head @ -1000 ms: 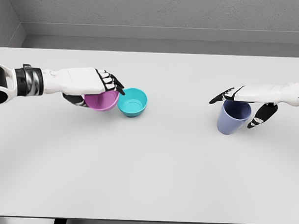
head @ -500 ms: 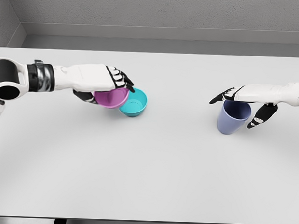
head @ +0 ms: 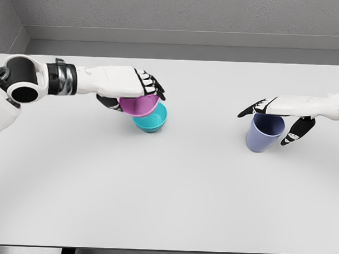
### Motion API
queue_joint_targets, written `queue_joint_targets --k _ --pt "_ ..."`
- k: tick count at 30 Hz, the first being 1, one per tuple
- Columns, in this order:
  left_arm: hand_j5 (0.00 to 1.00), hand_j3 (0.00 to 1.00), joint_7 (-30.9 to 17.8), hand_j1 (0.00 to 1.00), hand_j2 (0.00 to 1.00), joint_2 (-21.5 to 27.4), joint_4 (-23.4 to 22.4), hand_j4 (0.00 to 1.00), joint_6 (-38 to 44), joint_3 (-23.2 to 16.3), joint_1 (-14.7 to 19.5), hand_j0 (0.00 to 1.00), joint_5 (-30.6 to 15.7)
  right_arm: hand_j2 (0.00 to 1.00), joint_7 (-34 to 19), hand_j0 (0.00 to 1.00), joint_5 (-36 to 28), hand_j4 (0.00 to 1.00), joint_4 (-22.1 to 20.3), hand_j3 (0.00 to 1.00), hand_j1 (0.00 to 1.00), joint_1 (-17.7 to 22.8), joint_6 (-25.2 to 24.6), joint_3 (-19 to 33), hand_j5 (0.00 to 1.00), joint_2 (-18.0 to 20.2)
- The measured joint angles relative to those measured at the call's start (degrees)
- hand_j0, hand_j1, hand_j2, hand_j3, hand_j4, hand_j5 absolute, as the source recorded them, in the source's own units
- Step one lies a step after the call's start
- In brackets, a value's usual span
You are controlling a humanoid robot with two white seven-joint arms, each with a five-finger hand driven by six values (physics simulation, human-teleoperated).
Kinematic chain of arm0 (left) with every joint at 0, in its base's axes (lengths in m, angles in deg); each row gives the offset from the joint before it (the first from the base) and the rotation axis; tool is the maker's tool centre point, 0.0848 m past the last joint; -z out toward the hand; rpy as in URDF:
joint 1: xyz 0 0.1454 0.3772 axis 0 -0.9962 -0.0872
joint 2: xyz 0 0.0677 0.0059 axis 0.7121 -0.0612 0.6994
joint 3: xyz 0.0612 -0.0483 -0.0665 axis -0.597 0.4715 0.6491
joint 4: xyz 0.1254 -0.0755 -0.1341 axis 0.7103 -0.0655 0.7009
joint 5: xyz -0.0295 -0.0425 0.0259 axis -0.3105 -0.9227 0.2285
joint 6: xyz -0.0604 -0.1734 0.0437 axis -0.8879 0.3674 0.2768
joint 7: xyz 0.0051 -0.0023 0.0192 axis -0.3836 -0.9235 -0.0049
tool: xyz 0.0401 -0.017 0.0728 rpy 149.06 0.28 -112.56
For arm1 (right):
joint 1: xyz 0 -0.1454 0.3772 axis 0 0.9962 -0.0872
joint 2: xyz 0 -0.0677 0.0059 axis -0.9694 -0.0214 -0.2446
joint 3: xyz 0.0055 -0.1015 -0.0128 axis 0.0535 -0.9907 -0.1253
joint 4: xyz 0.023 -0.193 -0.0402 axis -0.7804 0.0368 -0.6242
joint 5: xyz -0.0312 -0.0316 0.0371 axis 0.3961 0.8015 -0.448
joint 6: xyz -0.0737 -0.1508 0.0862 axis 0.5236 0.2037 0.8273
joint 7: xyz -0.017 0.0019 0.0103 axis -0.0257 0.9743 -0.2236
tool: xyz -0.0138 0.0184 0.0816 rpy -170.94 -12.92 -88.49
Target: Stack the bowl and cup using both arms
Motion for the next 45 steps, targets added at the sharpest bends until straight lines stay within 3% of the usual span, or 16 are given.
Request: queue_joint_targets --k 29,45 --pt "0.65 0.65 0.0 0.65 0.65 -3.5 -6.7 0.65 0.0 -5.5 4.7 0.65 0.1 1.00 0.0 1.00 0.1 1.00 0.0 1.00 1.00 0.0 0.0 0.0 1.00 0.0" --pt "0.69 0.69 0.0 0.69 0.69 -3.6 -6.9 0.69 0.0 -6.0 4.5 0.69 -0.3 1.00 0.0 1.00 0.1 1.00 0.0 1.00 1.00 0.0 0.0 0.0 1.00 0.0"
